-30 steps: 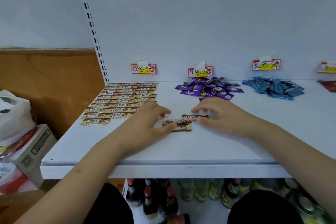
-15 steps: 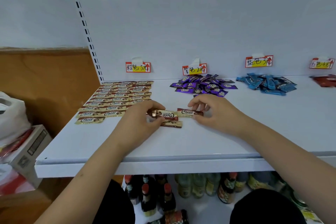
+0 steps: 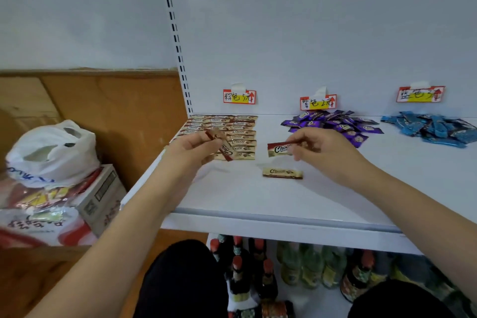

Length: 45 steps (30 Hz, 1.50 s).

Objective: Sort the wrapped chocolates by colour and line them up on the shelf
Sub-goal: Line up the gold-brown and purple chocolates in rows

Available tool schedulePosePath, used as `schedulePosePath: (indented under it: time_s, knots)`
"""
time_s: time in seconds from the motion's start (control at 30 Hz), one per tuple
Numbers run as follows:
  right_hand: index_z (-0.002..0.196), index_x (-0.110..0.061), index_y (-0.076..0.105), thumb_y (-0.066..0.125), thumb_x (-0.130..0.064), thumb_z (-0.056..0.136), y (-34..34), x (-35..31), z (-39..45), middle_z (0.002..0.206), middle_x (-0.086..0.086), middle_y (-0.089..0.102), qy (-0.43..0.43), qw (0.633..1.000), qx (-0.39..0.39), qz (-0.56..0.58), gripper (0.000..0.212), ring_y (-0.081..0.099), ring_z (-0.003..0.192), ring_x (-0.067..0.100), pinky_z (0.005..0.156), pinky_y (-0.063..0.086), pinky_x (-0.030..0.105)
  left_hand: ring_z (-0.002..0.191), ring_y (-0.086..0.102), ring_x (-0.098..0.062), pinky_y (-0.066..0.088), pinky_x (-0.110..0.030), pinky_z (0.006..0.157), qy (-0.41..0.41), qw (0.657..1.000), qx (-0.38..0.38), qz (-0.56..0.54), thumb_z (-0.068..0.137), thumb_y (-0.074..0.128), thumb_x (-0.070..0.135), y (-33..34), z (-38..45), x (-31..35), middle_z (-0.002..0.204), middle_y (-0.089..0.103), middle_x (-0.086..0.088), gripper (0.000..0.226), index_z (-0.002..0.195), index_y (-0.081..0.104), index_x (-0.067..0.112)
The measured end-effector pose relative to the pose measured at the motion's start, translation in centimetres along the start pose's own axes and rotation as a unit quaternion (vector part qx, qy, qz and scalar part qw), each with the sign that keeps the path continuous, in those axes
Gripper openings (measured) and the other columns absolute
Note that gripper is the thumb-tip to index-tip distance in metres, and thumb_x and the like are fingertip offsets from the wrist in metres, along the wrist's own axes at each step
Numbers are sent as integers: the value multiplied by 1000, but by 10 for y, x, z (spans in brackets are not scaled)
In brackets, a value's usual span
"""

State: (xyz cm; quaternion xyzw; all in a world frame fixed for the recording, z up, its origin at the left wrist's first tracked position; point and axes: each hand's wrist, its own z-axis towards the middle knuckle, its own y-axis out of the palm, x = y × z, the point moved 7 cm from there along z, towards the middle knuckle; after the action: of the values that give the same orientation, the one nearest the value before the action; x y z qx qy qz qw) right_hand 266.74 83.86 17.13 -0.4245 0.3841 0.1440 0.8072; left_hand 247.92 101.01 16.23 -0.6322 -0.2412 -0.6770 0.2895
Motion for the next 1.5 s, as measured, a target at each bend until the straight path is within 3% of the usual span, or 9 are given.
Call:
schedulePosePath:
  time_s: [0.1,0.17,0.23,0.37,0.47,0.63,0.77,0.9,1.5]
  knots:
    - [93,-28,71,63,-23,94,32,-15,11,75,-12,68,-8,999,-31,-16,10,62,76,15,72,48,25,107,66,-31,47,-46,104,12,1000,-15,12,96,56,14,-20,1,14,107,74,-7,17,92,70,7]
    - [96,-26,73,61,-23,95,49,-25,17,79,-14,65,-14,998,-39,-45,12,57,71,8,63,42,15,103,68,-29,50,-43,101,19,998,-24,51,96,58,16,-29,3,22,105,74,-8,16,97,72,10]
    - [95,-27,73,63,-21,93,61,-32,20,83,-14,65,-22,998,-35,-53,12,57,71,9,61,46,16,94,68,-20,53,-34,94,35,989,-43,140,94,62,20,-33,9,26,100,75,-4,13,100,74,18]
    - [100,-27,70,65,-25,90,77,-38,17,94,-16,64,-66,985,-12,-158,11,58,89,13,77,44,30,86,65,-2,53,-21,78,59,923,-123,359,91,68,30,-25,21,21,93,73,12,17,107,72,32]
    - [112,-23,68,64,-27,91,79,-43,9,113,-6,62,-152,954,21,-258,22,54,100,19,84,42,37,93,58,4,48,-17,78,143,874,-84,457,93,63,35,-30,23,19,103,64,18,23,115,69,33]
    - [120,-26,65,48,-32,96,92,-56,-3,122,-11,59,-238,937,-65,-248,30,51,111,11,94,46,36,103,52,2,44,-15,86,193,863,4,468,98,52,17,-58,3,7,110,55,19,27,113,68,33]
    - [140,-29,52,30,-48,102,115,-68,-5,146,-13,46,-242,918,-174,-262,47,39,133,7,113,29,28,115,45,-4,41,-21,100,169,839,-21,517,98,48,11,-67,-7,-13,124,52,16,36,125,64,28]
    - [148,-30,40,28,-51,102,126,-69,4,154,-15,34,-204,905,-228,-297,52,29,139,3,114,18,18,115,44,-4,43,-23,98,163,849,7,502,98,44,11,-73,-6,-18,124,52,18,39,126,63,29]
    - [146,-25,43,4,-68,90,136,-70,14,150,-12,37,-202,896,-211,-335,81,32,134,10,114,27,30,116,42,-3,46,-26,97,160,852,39,497,96,43,10,-78,-3,-24,126,51,16,39,126,62,28]
